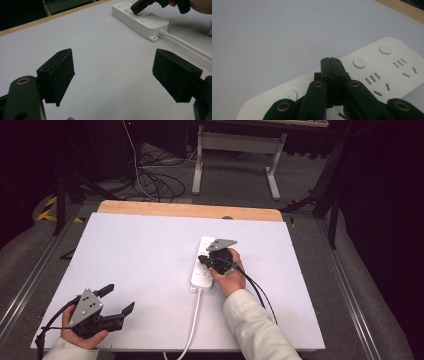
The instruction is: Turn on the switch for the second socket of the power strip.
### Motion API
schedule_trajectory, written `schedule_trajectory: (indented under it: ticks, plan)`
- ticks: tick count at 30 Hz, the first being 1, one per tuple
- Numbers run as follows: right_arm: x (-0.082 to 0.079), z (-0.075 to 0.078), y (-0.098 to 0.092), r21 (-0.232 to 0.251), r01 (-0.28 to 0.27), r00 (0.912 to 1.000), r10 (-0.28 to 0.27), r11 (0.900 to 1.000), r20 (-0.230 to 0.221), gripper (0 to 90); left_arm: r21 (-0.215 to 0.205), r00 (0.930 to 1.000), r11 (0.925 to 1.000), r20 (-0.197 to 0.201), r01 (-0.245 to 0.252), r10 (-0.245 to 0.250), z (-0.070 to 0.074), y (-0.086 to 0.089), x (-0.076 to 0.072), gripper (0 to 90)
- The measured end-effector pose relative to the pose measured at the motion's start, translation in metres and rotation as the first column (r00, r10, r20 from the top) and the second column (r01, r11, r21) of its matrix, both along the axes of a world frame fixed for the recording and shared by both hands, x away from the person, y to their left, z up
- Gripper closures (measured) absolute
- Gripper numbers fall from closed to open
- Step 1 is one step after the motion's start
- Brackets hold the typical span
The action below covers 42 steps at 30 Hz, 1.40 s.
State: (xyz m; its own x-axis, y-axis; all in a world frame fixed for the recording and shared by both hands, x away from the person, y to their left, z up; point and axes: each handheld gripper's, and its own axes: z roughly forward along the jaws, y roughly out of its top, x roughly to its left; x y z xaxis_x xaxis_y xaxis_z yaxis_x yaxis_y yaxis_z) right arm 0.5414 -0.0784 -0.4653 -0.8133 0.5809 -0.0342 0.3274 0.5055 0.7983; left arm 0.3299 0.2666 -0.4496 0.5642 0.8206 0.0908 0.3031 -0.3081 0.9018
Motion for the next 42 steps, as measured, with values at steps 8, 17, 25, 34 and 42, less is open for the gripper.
schedule_trajectory:
  ticks: [8, 17, 25, 34, 42]
  plan:
    - [-0.0001, -0.0015, 0.0005, 0.005, 0.002, 1.0, -0.002, 1.0, 0.007, 90.0, -0.002, 1.0, 1.0, -0.001, 0.001, -0.001, -0.0002, -0.0005, 0.0002, 18.0]
    - [-0.0042, -0.0015, 0.0037, -0.029, 0.008, 0.9991, -0.006, 1.0, 0.043, 90.0, -0.001, 1.0, 1.0, -0.002, 0.003, -0.003, -0.0002, -0.0006, 0.0003, 18.0]
    - [-0.0021, -0.0029, 0.0017, -0.005, 0.011, 0.9998, -0.011, 1.0, 0.013, 90.0, 0.001, 1.0, 1.0, -0.004, 0.004, -0.004, -0.0003, -0.0008, 0.0003, 18.0]
    - [-0.0029, -0.0035, 0.0027, -0.015, 0.019, 0.9997, -0.018, 1.0, 0.015, 90.0, 0.002, 1.0, 1.0, -0.003, 0.004, -0.004, -0.0003, -0.001, 0.0, 18.0]
    - [-0.0036, -0.004, 0.0035, -0.015, 0.029, 0.9995, -0.029, 0.999, 0.012, 90.0, 0.003, 1.0, 1.0, -0.005, 0.003, -0.003, -0.0005, -0.0011, -0.0001, 18.0]
